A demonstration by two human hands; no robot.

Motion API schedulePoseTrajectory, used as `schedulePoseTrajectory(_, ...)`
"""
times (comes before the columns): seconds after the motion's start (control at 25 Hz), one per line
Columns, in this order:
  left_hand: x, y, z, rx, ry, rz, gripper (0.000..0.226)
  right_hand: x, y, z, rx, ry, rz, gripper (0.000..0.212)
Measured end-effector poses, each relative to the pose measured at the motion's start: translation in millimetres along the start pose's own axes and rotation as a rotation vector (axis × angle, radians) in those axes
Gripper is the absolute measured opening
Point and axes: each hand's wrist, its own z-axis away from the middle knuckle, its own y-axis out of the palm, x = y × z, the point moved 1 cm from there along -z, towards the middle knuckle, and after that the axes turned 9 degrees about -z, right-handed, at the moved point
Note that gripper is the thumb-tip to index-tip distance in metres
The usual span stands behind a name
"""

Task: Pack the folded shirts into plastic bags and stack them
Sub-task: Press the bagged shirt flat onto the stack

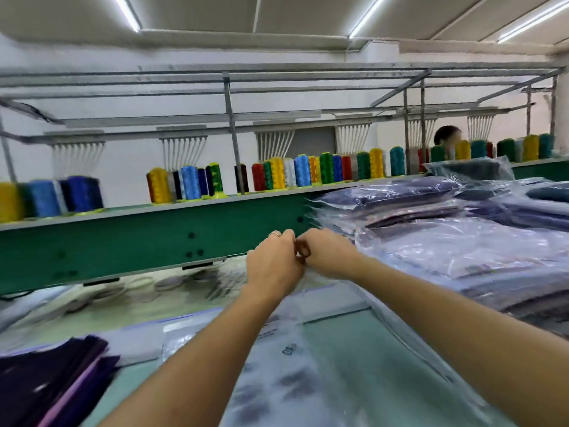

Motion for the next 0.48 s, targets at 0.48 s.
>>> schedulePoseTrajectory(0.48,139,76,171,0.783,-0.454,-0.039,0.074,100,207,71,0.191,-0.071,-0.205,0.028)
